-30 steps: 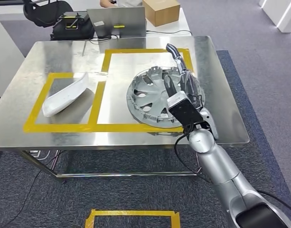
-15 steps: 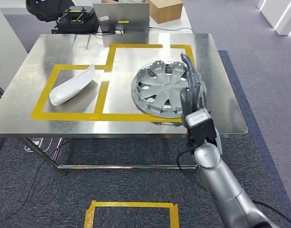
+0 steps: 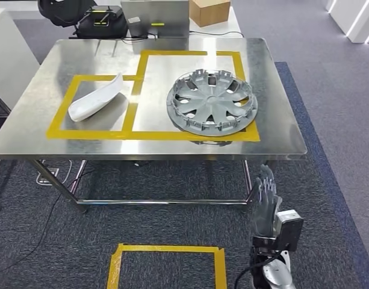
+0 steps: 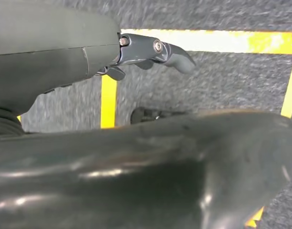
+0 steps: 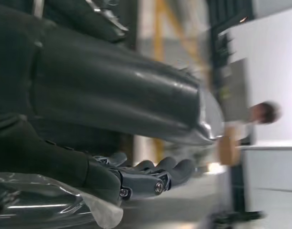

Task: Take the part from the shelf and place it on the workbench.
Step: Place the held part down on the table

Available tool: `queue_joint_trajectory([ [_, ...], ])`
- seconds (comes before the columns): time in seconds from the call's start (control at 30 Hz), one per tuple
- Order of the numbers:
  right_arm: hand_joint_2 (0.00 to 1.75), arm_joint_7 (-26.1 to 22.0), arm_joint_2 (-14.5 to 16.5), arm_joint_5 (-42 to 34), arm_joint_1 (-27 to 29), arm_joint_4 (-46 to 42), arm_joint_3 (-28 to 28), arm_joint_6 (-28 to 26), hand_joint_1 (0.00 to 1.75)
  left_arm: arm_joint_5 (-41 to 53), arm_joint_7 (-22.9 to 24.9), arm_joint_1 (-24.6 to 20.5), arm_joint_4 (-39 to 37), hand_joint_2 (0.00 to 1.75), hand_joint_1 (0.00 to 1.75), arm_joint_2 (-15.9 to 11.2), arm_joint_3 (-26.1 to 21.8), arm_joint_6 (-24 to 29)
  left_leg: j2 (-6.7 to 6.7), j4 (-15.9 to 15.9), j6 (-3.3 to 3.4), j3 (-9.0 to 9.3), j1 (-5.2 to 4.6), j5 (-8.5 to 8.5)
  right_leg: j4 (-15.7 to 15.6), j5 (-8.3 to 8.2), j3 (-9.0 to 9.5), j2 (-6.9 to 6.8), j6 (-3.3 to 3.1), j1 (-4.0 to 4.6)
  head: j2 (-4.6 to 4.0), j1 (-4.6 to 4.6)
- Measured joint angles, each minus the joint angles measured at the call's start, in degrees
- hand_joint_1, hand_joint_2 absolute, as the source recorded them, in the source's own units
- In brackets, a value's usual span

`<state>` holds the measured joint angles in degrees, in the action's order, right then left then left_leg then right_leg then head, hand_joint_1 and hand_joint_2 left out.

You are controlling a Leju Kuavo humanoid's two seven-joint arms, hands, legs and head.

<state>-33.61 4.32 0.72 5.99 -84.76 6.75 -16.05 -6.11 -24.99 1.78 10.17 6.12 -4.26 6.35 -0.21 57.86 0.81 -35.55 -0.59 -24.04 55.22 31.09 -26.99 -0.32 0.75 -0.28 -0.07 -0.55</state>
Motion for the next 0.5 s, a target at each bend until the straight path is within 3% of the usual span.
queue_joint_trajectory([
  [0.07, 0.0, -0.72, 1.3, -1.64, 0.99, 6.85, -3.7, 2.69, 0.0, -0.74, -0.42, 0.5, -0.07, 0.0, 0.0, 0.57, -0.94, 0.48, 0.0, 3.45, -0.8, -1.11, 0.26, -4.23, -0.15, -1.1, -1.02, -0.2, -0.85, -0.25, 0.0, 0.19],
  [0.13, 0.0, -2.21, 2.58, -2.28, 1.4, 14.34, -8.09, 4.5, 0.0, -1.23, -0.79, 0.71, -0.08, 0.0, 0.0, 1.09, -1.8, 0.99, 0.02, 10.49, -1.49, -2.67, 0.6, -10.04, -0.08, -2.17, -2.17, -0.36, -1.08, -0.24, -0.01, 0.34],
  [0.17, 0.0, -3.07, 3.15, -2.17, 1.41, 18.09, -10.51, 4.95, 0.0, -1.42, -0.89, 0.73, -0.08, 0.0, 0.0, 1.28, -2.17, 1.22, 0.03, 13.65, -1.74, -3.03, 0.78, -11.5, 0.01, -2.71, -2.77, -0.49, -1.02, -0.25, -0.01, 0.36],
  [0.2, 0.0, -3.89, 3.65, -1.86, 1.27, 21.77, -13.06, 5.12, 0.0, -1.57, -0.93, 0.72, -0.08, 0.0, 0.0, 1.43, -2.51, 1.39, 0.03, 15.38, -1.91, -2.74, 0.94, -11.47, 0.17, -3.26, -3.44, -0.61, -0.93, -0.26, -0.01, 0.34],
  [0.23, 0.0, -4.67, 4.07, -1.36, 0.95, 25.42, -15.76, 5.0, 0.0, -1.77, -0.94, 0.72, -0.08, 0.0, 0.0, 1.52, -2.84, 1.5, 0.04, 15.09, -2.01, -1.49, 1.1, -10.23, 0.41, -3.79, -4.21, -0.69, -0.8, -0.29, -0.01, 0.35],
  [0.3, 0.0, -5.44, 4.67, -0.3, -0.02, 32.34, -21.09, 4.33, 0.0, -2.12, -0.93, 0.66, -0.07, 0.0, 0.0, 1.64, -3.44, 1.51, -0.03, 8.69, -2.02, 3.68, 1.36, -7.24, 1.04, -4.63, -5.79, -0.7, -0.4, -0.38, 0.0, 0.36],
  [0.37, 0.0, -4.71, 4.89, -0.05, -0.99, 38.69, -26.09, 4.4, 0.0, -2.19, -0.86, 0.55, -0.07, 0.0, 0.0, 1.72, -3.84, 1.19, -0.28, 0.72, -1.61, 8.92, 1.27, -7.02, 1.58, -5.29, -6.73, -0.65, 0.24, -0.36, 0.0, 0.31],
  [0.43, 0.0, -3.32, 4.92, -0.77, -1.91, 44.43, -30.69, 6.07, 0.0, -2.1, -0.71, 0.46, -0.08, 0.0, 0.0, 1.74, -4.08, 0.72, -0.44, -2.21, -0.91, 10.41, 0.9, -7.61, 1.69, -6.08, -7.06, -0.64, 1.03, -0.41, 0.0, 0.27],
  [0.5, 0.0, -2.26, 4.94, -1.03, -2.39, 49.36, -34.81, 7.56, 0.0, -2.08, -0.48, 0.45, -0.09, 0.0, 0.0, 1.72, -4.23, 0.33, -0.19, -2.35, 0.08, 9.51, 0.77, -6.75, 1.94, -6.08, -7.43, -0.53, 1.8, -0.67, -0.01, 0.31],
])
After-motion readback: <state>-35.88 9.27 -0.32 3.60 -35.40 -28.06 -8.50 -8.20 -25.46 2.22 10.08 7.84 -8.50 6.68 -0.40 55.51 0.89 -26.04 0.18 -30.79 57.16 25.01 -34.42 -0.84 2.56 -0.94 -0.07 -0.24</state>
